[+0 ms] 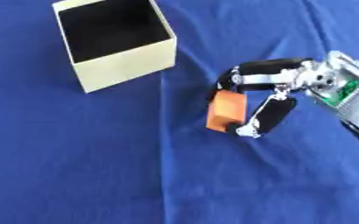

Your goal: Pick up objects on the table and place them in the box.

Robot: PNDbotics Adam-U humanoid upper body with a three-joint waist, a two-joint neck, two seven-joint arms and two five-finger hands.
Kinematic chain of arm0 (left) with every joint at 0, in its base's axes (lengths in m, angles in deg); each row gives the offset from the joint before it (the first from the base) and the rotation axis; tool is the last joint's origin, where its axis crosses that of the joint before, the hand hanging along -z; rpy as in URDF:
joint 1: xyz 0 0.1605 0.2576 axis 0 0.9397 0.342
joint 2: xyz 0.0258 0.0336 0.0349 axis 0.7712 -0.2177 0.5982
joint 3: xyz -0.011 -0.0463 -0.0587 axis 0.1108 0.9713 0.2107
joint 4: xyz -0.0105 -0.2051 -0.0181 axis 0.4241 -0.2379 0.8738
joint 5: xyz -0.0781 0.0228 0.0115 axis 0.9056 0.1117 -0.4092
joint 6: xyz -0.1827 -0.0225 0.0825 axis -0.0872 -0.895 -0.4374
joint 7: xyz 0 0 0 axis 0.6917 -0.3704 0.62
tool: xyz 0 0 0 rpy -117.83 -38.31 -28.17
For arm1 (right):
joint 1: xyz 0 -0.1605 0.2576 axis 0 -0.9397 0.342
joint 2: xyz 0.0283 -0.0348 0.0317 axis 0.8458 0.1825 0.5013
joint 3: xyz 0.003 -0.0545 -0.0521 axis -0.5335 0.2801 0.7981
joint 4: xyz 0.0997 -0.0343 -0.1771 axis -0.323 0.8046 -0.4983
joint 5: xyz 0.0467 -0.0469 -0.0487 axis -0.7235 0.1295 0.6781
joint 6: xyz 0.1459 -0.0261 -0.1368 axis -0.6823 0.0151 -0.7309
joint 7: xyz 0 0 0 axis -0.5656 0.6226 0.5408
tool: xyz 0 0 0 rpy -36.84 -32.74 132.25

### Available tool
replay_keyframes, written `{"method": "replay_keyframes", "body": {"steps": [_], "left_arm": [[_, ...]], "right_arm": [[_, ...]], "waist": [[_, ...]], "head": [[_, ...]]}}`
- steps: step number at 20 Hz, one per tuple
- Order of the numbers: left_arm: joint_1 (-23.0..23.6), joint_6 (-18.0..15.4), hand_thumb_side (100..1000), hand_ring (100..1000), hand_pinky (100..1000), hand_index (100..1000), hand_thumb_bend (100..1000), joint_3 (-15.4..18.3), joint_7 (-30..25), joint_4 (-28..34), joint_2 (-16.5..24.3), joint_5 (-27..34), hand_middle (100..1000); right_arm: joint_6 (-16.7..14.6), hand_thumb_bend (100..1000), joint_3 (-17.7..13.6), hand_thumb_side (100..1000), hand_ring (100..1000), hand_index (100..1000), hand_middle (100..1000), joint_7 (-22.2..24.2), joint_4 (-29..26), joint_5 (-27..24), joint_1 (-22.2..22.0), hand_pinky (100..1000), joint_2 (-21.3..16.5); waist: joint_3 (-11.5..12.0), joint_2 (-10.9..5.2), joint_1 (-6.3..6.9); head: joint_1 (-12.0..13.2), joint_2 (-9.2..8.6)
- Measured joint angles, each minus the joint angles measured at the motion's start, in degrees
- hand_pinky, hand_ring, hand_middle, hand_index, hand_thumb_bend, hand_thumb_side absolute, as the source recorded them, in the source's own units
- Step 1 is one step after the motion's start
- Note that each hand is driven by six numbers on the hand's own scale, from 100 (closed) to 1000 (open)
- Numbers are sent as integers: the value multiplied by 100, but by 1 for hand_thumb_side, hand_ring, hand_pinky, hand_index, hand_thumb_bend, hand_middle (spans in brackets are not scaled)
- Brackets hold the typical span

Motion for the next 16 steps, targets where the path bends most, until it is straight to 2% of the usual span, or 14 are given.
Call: {"method": "replay_keyframes", "body": {"steps": [4,9,12,16], "left_arm": [[1,0,712,535,482,713,285,1,0,0,0,0,627],[4,-1,713,535,482,713,283,1,-2,0,3,0,627],[4,-9,714,536,483,713,282,0,-24,0,6,0,628],[-11,-31,715,536,483,714,281,-17,-59,0,16,2,628]], "right_arm": [[157,100,-149,164,797,763,755,9,-297,-14,229,682,-85],[219,100,-267,141,799,764,756,-35,-370,109,683,689,-109],[202,100,-290,136,796,761,753,-56,-257,233,1052,691,-17],[141,100,-274,128,792,758,753,-55,182,455,1593,692,294]], "waist": [[-27,-23,-12],[-31,-80,-28],[-24,-85,-39],[73,-85,-101]], "head": [[16,2],[16,21],[3,24],[-101,2]]}}
